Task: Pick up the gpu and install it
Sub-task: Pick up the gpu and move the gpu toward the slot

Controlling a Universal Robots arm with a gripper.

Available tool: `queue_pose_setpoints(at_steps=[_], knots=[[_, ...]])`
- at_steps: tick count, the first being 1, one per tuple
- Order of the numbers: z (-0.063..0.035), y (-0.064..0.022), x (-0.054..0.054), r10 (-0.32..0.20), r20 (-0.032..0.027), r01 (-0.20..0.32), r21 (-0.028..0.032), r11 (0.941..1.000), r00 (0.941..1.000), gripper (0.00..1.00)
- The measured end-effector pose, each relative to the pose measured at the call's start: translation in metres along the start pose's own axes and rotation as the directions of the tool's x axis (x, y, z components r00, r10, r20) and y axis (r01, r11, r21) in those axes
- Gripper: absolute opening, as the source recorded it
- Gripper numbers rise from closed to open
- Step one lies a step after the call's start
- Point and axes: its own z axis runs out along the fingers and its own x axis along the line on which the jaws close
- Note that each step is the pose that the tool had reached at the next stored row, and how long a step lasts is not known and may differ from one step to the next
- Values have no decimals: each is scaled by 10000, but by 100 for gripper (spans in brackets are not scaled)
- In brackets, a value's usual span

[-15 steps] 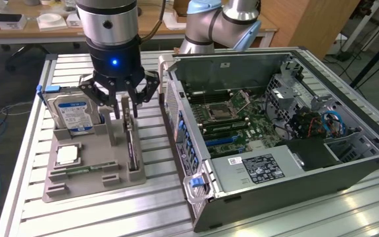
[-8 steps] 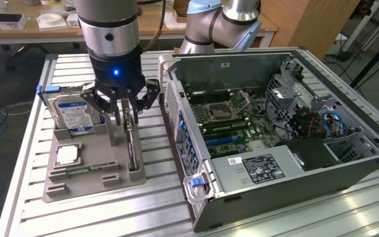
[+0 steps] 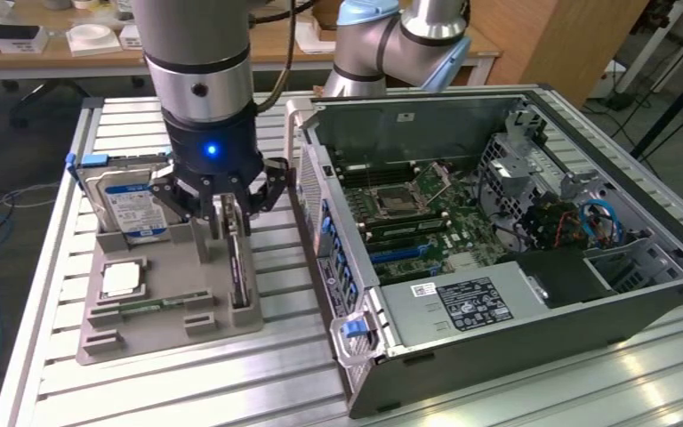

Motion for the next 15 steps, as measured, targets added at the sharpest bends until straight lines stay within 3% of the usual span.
queue_pose_setpoints(at_steps=[10,15], knots=[[183,5,-2,-88,-5,88,-6,10000,10000,41],[192,5,-2,-89,-6,89,-16,10000,10000,41]])
